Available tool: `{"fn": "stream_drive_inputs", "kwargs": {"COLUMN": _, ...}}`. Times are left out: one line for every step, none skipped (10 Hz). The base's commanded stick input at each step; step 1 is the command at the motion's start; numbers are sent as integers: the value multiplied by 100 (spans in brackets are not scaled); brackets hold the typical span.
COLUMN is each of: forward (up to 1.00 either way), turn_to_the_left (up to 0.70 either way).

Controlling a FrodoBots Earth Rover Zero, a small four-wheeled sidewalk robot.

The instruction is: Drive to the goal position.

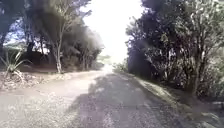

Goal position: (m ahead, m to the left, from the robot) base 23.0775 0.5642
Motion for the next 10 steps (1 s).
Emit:
{"fn": "stream_drive_inputs", "kwargs": {"forward": 70, "turn_to_the_left": 0}}
{"fn": "stream_drive_inputs", "kwargs": {"forward": 70, "turn_to_the_left": 0}}
{"fn": "stream_drive_inputs", "kwargs": {"forward": 70, "turn_to_the_left": 0}}
{"fn": "stream_drive_inputs", "kwargs": {"forward": 70, "turn_to_the_left": 0}}
{"fn": "stream_drive_inputs", "kwargs": {"forward": 70, "turn_to_the_left": 0}}
{"fn": "stream_drive_inputs", "kwargs": {"forward": 70, "turn_to_the_left": 0}}
{"fn": "stream_drive_inputs", "kwargs": {"forward": 70, "turn_to_the_left": 0}}
{"fn": "stream_drive_inputs", "kwargs": {"forward": 77, "turn_to_the_left": 0}}
{"fn": "stream_drive_inputs", "kwargs": {"forward": 85, "turn_to_the_left": 0}}
{"fn": "stream_drive_inputs", "kwargs": {"forward": 85, "turn_to_the_left": 0}}
